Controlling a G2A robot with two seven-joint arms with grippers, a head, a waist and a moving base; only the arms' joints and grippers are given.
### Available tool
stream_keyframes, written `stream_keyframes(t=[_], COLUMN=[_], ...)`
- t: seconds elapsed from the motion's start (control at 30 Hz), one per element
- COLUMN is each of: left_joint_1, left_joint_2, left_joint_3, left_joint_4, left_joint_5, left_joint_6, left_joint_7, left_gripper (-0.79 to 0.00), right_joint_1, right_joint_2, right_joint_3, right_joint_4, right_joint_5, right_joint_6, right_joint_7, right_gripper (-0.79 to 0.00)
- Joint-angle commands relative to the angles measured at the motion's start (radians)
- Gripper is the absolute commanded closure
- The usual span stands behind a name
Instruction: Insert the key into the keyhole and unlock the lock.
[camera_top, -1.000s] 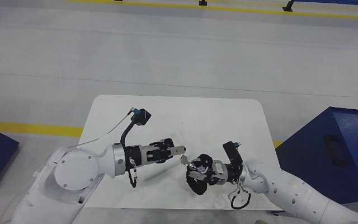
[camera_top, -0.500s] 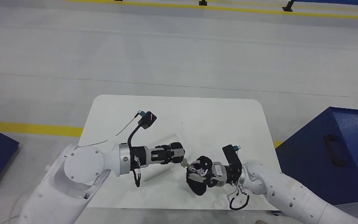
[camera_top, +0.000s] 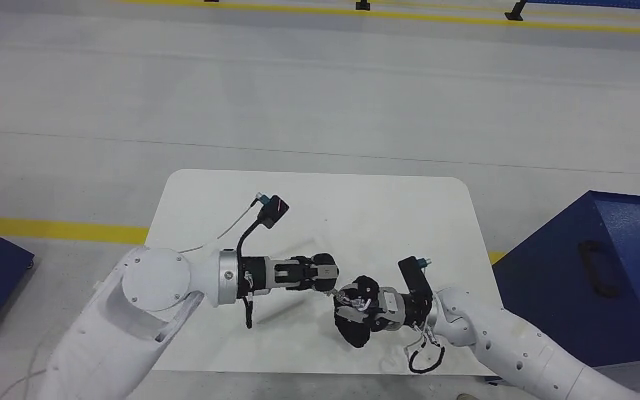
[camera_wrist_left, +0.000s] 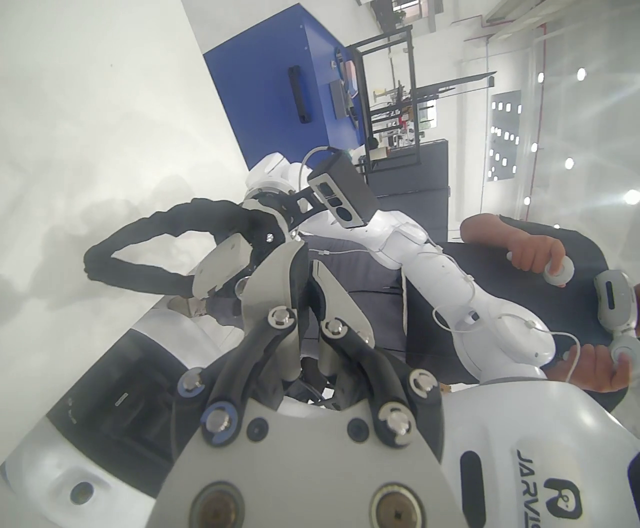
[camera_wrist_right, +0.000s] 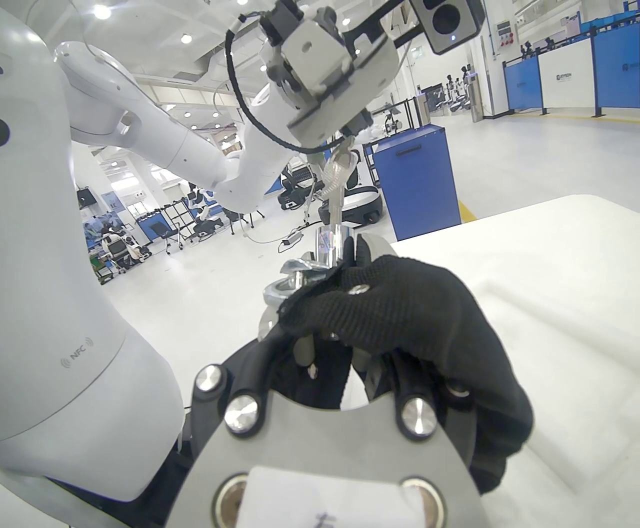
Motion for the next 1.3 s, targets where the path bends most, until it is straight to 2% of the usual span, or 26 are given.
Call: stream_keyframes(t=[0.0, 0.07, 0.23, 0.27, 0.3, 0.47, 0.5, 0.53, 0.57, 0.67, 0.73, 0.93, 1.1, 1.27], left_joint_1=[0.024, 0.038, 0.027, 0.027, 0.027, 0.029, 0.038, 0.044, 0.047, 0.063, 0.063, 0.070, 0.059, 0.041], left_joint_2=[-0.002, -0.004, -0.007, -0.007, -0.007, -0.007, -0.007, -0.009, -0.012, -0.022, -0.026, -0.029, -0.038, -0.044], left_joint_3=[-0.031, -0.048, -0.032, -0.032, -0.032, -0.032, -0.029, -0.031, -0.043, -0.069, -0.075, -0.043, -0.002, 0.024], left_joint_4=[0.027, 0.063, 0.091, 0.091, 0.091, 0.089, 0.089, 0.095, 0.102, 0.143, 0.156, 0.150, 0.183, 0.200], left_joint_5=[-0.140, -0.230, -0.268, -0.268, -0.268, -0.266, -0.267, -0.311, -0.378, -0.596, -0.654, -0.617, -0.619, -0.620], left_joint_6=[-0.029, -0.037, -0.022, -0.022, -0.022, -0.022, -0.009, 0.016, 0.022, 0.038, 0.045, 0.062, 0.078, 0.131], left_joint_7=[-0.006, -0.025, -0.067, -0.067, -0.067, -0.063, -0.052, -0.041, -0.029, -0.021, -0.015, -0.003, 0.004, 0.023], left_gripper=[0.000, 0.000, 0.000, -0.142, -0.785, -0.785, -0.369, -0.114, 0.000, 0.000, 0.000, 0.000, 0.000, 0.000], right_joint_1=[-0.007, -0.022, -0.069, -0.078, -0.085, -0.108, -0.112, -0.116, -0.120, -0.130, -0.135, -0.150, -0.156, -0.165], right_joint_2=[-0.003, -0.006, -0.009, -0.010, -0.010, -0.016, -0.017, -0.019, -0.021, -0.026, -0.029, -0.039, -0.048, -0.054], right_joint_3=[0.028, 0.052, 0.101, 0.107, 0.113, 0.139, 0.144, 0.147, 0.151, 0.163, 0.171, 0.192, 0.207, 0.229], right_joint_4=[-0.001, -0.010, -0.028, -0.028, -0.026, -0.017, -0.016, -0.015, -0.014, -0.013, -0.010, 0.002, 0.004, 0.003], right_joint_5=[-0.060, -0.129, -0.317, -0.343, -0.363, -0.424, -0.433, -0.439, -0.446, -0.469, -0.474, -0.475, -0.473, -0.480], right_joint_6=[0.037, 0.081, 0.191, 0.199, 0.201, 0.204, 0.206, 0.207, 0.207, 0.216, 0.213, 0.187, 0.173, 0.165], right_joint_7=[-0.019, -0.055, -0.185, -0.211, -0.232, -0.280, -0.286, -0.291, -0.294, -0.301, -0.304, -0.287, -0.265, -0.253], right_gripper=[0.000, 0.000, 0.000, 0.000, 0.000, 0.000, 0.000, 0.000, 0.000, 0.000, 0.000, 0.000, 0.000, 0.000])
